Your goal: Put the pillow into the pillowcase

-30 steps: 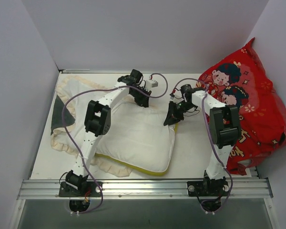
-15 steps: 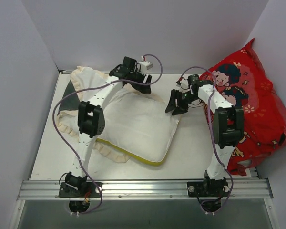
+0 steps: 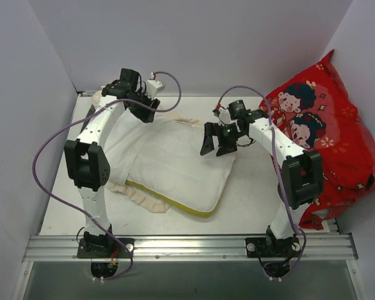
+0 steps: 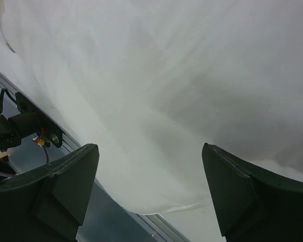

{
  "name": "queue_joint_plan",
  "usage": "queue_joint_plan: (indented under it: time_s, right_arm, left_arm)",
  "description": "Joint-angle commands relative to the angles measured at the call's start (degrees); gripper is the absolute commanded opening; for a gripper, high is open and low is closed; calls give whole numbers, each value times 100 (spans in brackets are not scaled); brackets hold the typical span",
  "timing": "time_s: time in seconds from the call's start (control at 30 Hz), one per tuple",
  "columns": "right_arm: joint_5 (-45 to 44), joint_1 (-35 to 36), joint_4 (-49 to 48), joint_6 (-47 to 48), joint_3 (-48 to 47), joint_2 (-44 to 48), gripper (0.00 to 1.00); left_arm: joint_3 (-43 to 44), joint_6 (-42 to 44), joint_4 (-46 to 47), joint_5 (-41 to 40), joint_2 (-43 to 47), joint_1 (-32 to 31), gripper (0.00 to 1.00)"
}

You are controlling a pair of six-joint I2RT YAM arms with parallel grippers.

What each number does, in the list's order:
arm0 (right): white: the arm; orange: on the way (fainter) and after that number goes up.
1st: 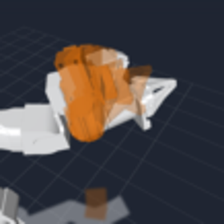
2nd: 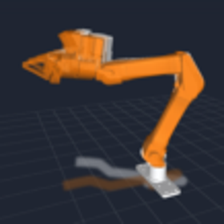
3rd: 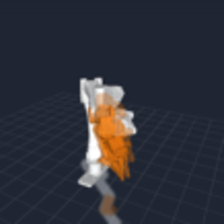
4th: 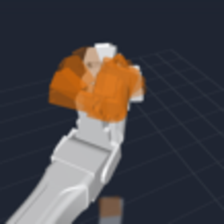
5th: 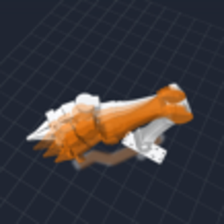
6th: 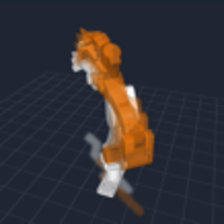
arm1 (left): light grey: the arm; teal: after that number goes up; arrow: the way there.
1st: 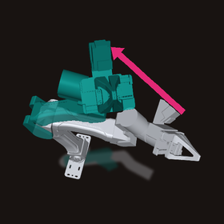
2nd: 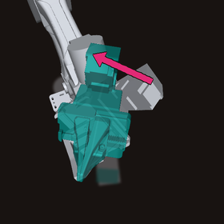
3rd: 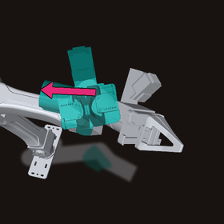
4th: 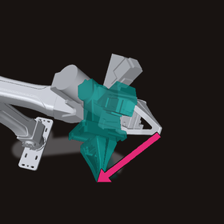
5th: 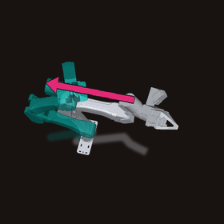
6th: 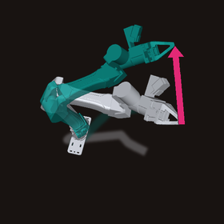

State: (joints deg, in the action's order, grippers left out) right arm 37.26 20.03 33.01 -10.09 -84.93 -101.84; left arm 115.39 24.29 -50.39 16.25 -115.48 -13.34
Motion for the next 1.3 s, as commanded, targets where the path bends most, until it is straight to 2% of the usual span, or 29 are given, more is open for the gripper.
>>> queue_joint_plan:
  time_s: [0.0, 0.23, 0.27, 0.33, 0.37, 0.4, 0.43, 0.47, 0.5, 0.57, 0.6, 0.7, 0.83, 0.97, 1.03, 1.07, 1.1, 1.17, 1.2, 1.23, 1.27]
  right_arm:
    - [62, -323, 162, -564, 607, -73, 86]
    - [203, -307, 135, -485, 960, -186, 87]
    - [238, -298, 126, -459, 978, -248, 86]
    - [230, -289, 109, -459, 987, -449, 77]
    - [290, -298, 65, -459, 978, -520, 73]
    - [317, -289, 13, -459, 943, -599, 61]
    - [335, -298, -40, -494, 925, -739, 53]
    - [422, -307, -180, -538, 899, -810, 47]
    - [510, -333, -286, -703, 838, -863, 34]
    - [712, -377, -523, -985, 724, -978, 23]
    - [922, -377, -733, -1108, 645, -1013, 14]
    - [1047, -368, -1191, -1583, 241, -1013, 3]
    - [1091, -491, -1376, -1935, -392, -1127, 0]
    - [1012, -544, -1421, -1910, -569, -1031, 0]
    - [1003, -527, -1403, -1787, -446, -847, 7]
    - [977, -527, -1351, -1717, -385, -759, 13]
    - [942, -501, -1289, -1455, -245, -654, 26]
    - [671, -448, -940, -1033, -174, -302, 46]
    - [512, -421, -789, -561, -156, -171, 64]
    - [346, -386, -631, -286, -191, 66, 71]
    - [-30, -229, -351, -31, -208, 190, 88]
  left_arm:
    - [-140, 357, -454, -43, -281, -63, 60]
    - [115, 401, -454, -43, -800, -256, 60]
    - [176, 401, -454, -52, -931, -291, 57]
    - [238, 427, -463, -61, -1055, -344, 42]
    - [325, 418, -463, -95, -1169, -388, 24]
    - [369, 401, -480, -78, -1213, -423, 16]
    - [448, 392, -524, -9, -1257, -458, 6]
    - [527, 383, -585, 184, -1318, -580, 0]
    - [780, 374, -777, 316, -1336, -660, 0]
    - [1159, 296, -1076, 858, -1407, -879, 0]
    - [1613, 234, -1348, 1080, -1416, -1115, 0]
    - [2021, -248, -1447, 1809, -1390, -1398, 0]
    - [2015, -907, -1368, 2303, -1293, -1549, 0]
    - [1514, -918, -1219, 1953, -1205, -1286, 0]
    - [1460, -935, -1105, 1873, -1135, -1049, 17]
    - [1494, -935, -1087, 1864, -1021, -778, 31]
    - [1477, -927, -1052, 1925, -925, -627, 35]
    - [1390, -717, -1043, 2250, -496, -137, 48]
    - [1137, -602, -1043, 2321, -310, 14, 52]
    - [960, -314, -1034, 2530, -100, 190, 56]
    - [506, -181, -1025, 2637, 346, 505, 61]
